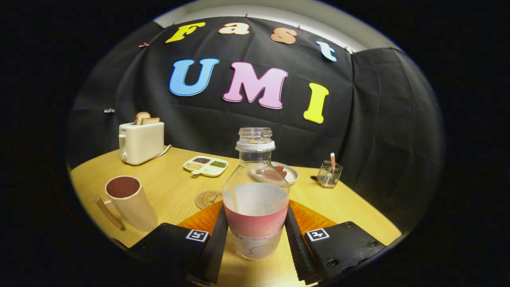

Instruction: Take the bottle from table, then pour the juice into the cup, finally place the bottle on the coaster

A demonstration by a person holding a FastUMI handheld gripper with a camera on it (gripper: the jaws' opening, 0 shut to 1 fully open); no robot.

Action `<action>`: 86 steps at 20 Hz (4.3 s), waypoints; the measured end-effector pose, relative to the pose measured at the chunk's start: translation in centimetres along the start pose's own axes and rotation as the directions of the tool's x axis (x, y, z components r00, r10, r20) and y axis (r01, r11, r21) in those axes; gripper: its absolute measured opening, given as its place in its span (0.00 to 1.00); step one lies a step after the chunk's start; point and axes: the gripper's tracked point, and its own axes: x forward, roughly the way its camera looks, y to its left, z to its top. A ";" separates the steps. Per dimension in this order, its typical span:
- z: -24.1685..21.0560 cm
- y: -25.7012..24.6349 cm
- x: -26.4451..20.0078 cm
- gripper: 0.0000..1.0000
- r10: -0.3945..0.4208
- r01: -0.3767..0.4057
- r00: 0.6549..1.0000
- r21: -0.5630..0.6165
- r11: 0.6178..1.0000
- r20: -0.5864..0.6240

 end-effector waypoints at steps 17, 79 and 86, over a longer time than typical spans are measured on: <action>5.2 3.8 -2.5 0.71 -0.017 0.002 1.000 -0.644 0.765 -0.017; 2.6 10.6 2.2 0.71 0.144 0.026 0.989 -0.999 0.035 0.030; 3.0 10.8 2.3 0.71 0.149 0.033 0.988 -0.999 0.020 0.035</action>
